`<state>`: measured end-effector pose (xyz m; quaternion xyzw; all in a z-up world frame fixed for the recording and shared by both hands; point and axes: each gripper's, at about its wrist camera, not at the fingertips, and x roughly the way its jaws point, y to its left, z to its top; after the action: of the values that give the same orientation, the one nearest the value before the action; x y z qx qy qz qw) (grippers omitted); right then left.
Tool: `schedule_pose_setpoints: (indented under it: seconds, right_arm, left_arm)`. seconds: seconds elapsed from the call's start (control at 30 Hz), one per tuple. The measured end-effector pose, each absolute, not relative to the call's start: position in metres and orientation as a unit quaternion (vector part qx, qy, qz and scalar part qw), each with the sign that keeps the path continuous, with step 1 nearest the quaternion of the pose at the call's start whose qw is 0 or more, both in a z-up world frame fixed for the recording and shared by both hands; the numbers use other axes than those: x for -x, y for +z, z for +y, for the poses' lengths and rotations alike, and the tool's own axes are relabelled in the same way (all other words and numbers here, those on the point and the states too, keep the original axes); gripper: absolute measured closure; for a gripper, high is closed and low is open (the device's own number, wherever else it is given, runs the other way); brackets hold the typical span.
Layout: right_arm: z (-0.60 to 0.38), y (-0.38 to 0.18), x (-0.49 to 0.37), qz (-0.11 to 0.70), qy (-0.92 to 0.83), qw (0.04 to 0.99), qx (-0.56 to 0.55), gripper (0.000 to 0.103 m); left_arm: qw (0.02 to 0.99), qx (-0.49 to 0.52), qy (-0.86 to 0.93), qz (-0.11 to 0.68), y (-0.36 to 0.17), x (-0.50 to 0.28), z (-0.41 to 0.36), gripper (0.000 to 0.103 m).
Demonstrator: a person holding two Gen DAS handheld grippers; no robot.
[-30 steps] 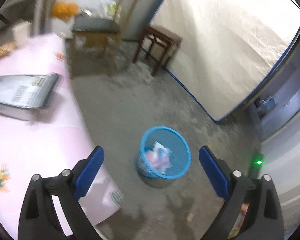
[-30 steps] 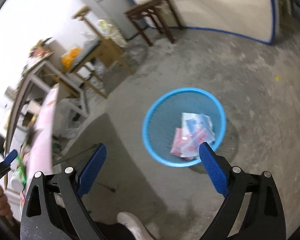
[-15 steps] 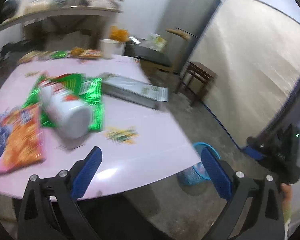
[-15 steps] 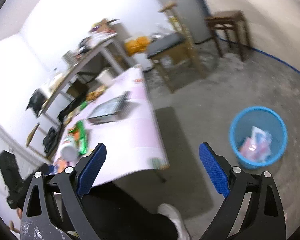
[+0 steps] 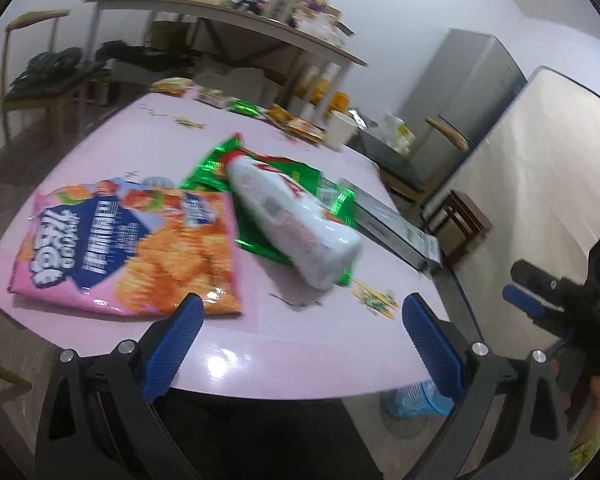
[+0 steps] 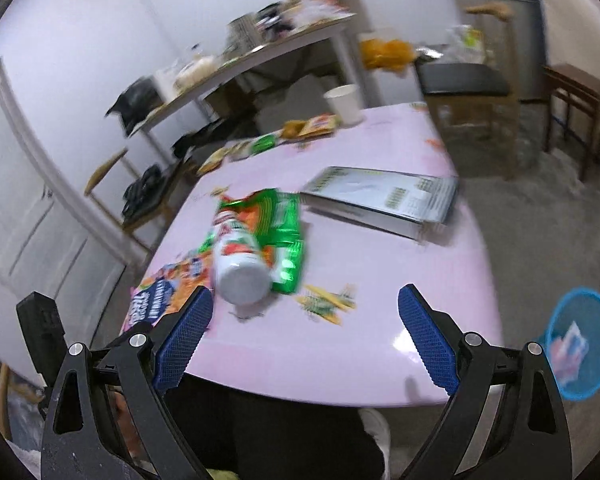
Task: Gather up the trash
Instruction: 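Move both tools back over the table, then grasp the white AD drink bottle with the right gripper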
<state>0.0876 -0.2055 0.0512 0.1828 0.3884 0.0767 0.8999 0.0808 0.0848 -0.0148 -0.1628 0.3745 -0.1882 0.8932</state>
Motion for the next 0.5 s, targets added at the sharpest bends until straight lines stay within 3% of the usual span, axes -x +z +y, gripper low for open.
schedule_pose_setpoints:
  seconds: [0.27, 0.5]
  right_arm:
    - [-0.129, 0.064, -0.170, 0.425, 0.162, 0.885, -0.103, 0.013]
    - [-0.070, 0.040, -0.241, 0.503, 0.202, 0.840, -0.022, 0.013]
  left_arm:
    - [0.899, 0.176, -0.145, 0.373, -0.029, -0.092, 0.121, 0.006]
    - [0.894, 0.192, -0.127, 0.385, -0.040, -0.100, 0.138, 0.006]
